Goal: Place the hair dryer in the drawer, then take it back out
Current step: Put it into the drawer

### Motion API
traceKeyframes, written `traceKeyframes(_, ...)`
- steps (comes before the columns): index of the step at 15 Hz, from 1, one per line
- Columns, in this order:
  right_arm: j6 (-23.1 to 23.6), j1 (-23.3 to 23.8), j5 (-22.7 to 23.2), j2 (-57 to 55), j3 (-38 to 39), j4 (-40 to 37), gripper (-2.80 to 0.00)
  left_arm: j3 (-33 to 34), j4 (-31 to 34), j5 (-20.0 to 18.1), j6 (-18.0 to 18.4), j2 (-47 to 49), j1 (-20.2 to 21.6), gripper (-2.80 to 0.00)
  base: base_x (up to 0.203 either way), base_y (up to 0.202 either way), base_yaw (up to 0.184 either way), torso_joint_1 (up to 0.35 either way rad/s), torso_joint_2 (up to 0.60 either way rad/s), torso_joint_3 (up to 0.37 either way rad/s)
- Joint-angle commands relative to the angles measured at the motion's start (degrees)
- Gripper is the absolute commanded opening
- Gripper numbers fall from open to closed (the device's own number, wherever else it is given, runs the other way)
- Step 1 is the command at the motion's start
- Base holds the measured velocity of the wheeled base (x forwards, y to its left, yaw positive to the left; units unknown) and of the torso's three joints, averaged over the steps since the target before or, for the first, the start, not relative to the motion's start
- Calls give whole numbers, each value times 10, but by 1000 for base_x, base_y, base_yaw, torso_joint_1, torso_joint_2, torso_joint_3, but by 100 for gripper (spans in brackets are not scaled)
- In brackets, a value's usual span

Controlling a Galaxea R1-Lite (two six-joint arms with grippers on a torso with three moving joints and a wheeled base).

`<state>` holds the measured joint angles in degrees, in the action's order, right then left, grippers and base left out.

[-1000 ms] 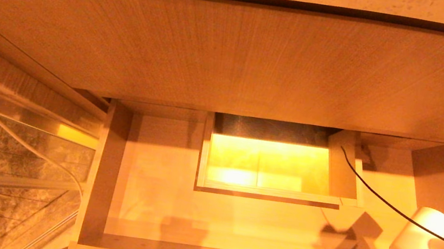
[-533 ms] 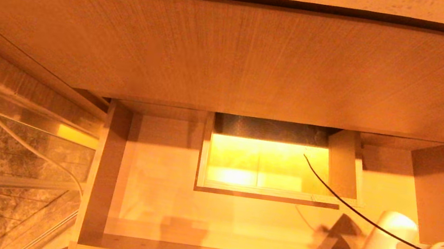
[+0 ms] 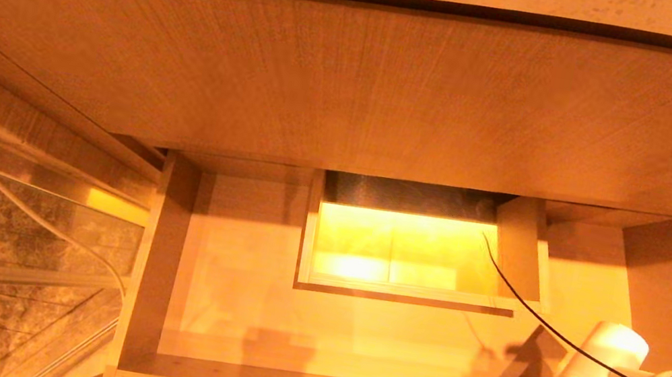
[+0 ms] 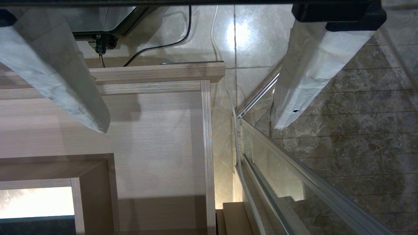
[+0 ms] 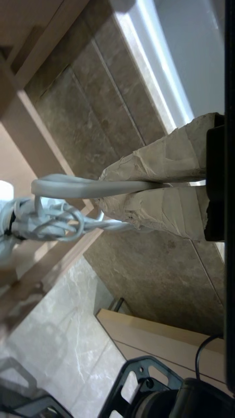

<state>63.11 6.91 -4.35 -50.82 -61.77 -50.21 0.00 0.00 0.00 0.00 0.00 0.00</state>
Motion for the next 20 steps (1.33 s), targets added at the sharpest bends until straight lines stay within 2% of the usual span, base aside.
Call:
traceKeyframes(1, 3, -7, 0, -10, 7, -2, -280, 0, 0, 0, 0, 0, 0, 0, 0, 0, 0, 0, 0, 0)
traceKeyframes(7, 1, -21, -1, -59, 19, 3, -280, 0, 0, 0, 0, 0, 0, 0, 0, 0, 0, 0, 0, 0)
traceKeyframes(11, 2, -40, 23, -80, 18, 6, -280, 0, 0, 0, 0, 0, 0, 0, 0, 0, 0, 0, 0, 0)
traceKeyframes(20, 3, -57, 25, -158, 27, 30, -280, 0, 0, 0, 0, 0, 0, 0, 0, 0, 0, 0, 0, 0)
